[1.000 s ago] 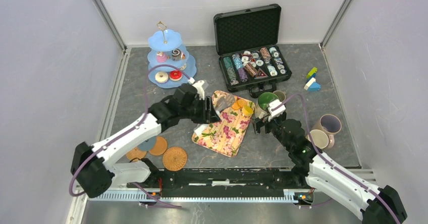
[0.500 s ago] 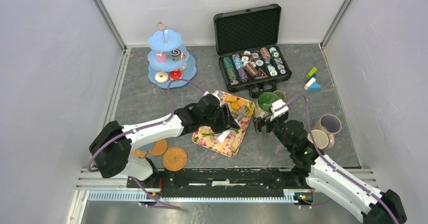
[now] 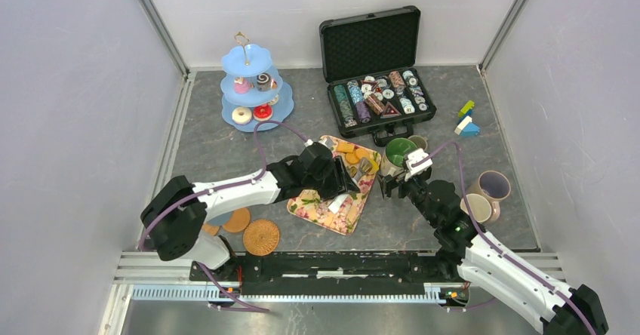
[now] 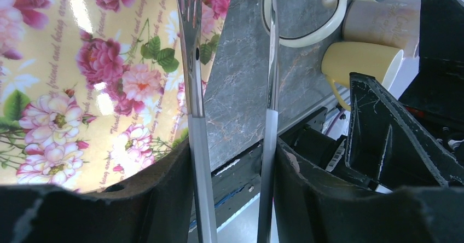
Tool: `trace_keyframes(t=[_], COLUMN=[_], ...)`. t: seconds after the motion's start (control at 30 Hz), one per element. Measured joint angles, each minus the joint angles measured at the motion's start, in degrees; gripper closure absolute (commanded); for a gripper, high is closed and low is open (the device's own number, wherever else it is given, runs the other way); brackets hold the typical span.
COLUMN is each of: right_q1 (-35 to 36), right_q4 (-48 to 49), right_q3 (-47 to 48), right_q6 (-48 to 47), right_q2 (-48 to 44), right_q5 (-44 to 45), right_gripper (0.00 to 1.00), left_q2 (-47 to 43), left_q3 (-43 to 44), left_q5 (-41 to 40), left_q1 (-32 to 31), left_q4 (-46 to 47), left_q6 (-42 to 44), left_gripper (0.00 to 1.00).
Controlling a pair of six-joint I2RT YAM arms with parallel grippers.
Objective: Serve the afternoon tea
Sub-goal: Move the tray with dessert.
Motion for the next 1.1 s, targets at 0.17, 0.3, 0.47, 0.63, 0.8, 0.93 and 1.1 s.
trace_keyframes(t=[0.17,0.3,0.47,0.63,0.8,0.93,1.1], right_q1=[0.0,0.0,0.0,0.0,0.0,0.0,0.0], right_q4=[0.0,0.0,0.0,0.0,0.0,0.0,0.0], right_q3=[0.0,0.0,0.0,0.0,0.0,0.0,0.0], right_q6=[0.0,0.0,0.0,0.0,0.0,0.0,0.0], right_q2=[0.0,0.11,0.17,0.24,0.5,0.5,0.5], right_q5=[0.0,0.0,-0.02,0.0,-0.02,-0.02,-0.02], right_gripper=[0.02,0.02,0.02,0.02,0.02,0.02,0.02], left_q2=[0.57,2.69,4.76,6.25,7.34,7.43,8.61], left_q3=[0.0,0.02,0.33,1.53,2.75,3.89,5.22], left_q5=[-0.74,-0.63,-0.44,0.48,2.84,4.33,5.62], left_q1=[-0.11,-0.11,-0.22,-0.2,-0.22,-0.22,-0.22], left_q4=[0.35,1.36,1.38,1.44,1.14,0.94,0.85], left_q6=[0.07,0.13,1.22,2.14,3.82,4.52,5.27], left_gripper=[0.42,0.41,0.43,0.43,0.44,0.45,0.45])
